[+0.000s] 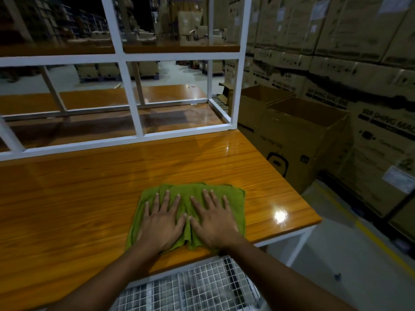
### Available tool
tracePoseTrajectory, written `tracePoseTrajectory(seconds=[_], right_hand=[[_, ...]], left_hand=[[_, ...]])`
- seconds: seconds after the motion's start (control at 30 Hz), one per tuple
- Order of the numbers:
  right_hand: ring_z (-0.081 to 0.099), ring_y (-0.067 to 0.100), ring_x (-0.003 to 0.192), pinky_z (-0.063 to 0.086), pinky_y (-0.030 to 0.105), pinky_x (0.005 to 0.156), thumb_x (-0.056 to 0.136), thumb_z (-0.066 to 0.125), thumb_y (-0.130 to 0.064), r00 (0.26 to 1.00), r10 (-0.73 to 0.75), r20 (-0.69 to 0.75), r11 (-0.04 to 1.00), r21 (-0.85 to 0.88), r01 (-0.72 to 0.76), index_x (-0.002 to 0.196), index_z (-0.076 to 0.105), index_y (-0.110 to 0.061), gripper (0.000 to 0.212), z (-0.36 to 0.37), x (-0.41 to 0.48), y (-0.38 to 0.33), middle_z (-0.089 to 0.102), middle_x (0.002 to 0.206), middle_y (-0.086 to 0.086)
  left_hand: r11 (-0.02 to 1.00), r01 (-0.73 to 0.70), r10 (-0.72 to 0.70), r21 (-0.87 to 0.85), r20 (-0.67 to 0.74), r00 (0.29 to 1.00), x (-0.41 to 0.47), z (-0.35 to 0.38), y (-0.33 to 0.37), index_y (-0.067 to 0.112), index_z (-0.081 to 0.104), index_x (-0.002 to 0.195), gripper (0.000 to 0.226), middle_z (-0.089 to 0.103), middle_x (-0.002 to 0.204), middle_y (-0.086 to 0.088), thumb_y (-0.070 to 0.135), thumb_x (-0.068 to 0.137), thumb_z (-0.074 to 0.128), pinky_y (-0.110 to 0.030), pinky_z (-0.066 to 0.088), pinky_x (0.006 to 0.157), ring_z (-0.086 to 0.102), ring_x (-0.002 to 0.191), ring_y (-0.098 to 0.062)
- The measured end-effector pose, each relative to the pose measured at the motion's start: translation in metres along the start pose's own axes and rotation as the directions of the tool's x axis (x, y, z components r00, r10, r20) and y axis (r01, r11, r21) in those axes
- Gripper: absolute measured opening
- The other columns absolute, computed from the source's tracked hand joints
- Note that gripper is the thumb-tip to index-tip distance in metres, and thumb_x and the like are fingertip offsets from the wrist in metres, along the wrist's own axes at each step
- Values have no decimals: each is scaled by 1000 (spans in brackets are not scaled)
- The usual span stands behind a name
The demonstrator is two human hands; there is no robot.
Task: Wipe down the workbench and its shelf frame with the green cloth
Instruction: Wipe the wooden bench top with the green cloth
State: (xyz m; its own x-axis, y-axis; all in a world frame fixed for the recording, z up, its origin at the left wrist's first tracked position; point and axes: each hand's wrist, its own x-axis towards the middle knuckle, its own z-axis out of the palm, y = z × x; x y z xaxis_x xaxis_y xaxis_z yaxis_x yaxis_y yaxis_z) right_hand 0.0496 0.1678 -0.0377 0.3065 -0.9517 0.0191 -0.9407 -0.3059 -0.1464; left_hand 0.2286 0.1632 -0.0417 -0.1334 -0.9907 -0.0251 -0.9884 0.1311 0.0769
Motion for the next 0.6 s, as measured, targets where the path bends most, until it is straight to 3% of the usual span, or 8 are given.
tracePoseTrajectory(seconds=[0.2, 0.33, 0.6], right_hand=[[-6, 22, 152, -4, 52, 120, 85, -3, -59, 997, 68, -31, 997, -16, -69, 156, 8, -36, 76, -8, -12, 49, -2, 165, 6], [-5, 22, 152, 0, 53, 120, 83, -7, -59, 987, 154, -41, 987, -35, -156, 156, 6, -37, 78, -14, -5, 91, -2, 165, 6], [-3, 29, 151, -1, 59, 118, 100, 15, -55, 944, 328, -40, 943, -33, -330, 156, 8, -35, 61, -14, 48, 103, -2, 165, 11]], left_hand=[[998, -63, 63, 0, -16, 998, 27, 3, 64, 32, -3, 155, 90, -10, 163, -5, 67, 73, -15, -54, -2, 119, -8, 149, -31], [996, -85, 85, -9, -5, 996, 61, 4, 104, 31, -1, 155, 70, -9, 163, -5, 63, 93, 5, -55, -2, 119, -8, 149, -32], [993, -116, 116, -31, 6, 993, 118, 2, 110, 33, 8, 155, 60, -3, 164, 0, 55, 99, 14, -53, -1, 119, -4, 150, -28]])
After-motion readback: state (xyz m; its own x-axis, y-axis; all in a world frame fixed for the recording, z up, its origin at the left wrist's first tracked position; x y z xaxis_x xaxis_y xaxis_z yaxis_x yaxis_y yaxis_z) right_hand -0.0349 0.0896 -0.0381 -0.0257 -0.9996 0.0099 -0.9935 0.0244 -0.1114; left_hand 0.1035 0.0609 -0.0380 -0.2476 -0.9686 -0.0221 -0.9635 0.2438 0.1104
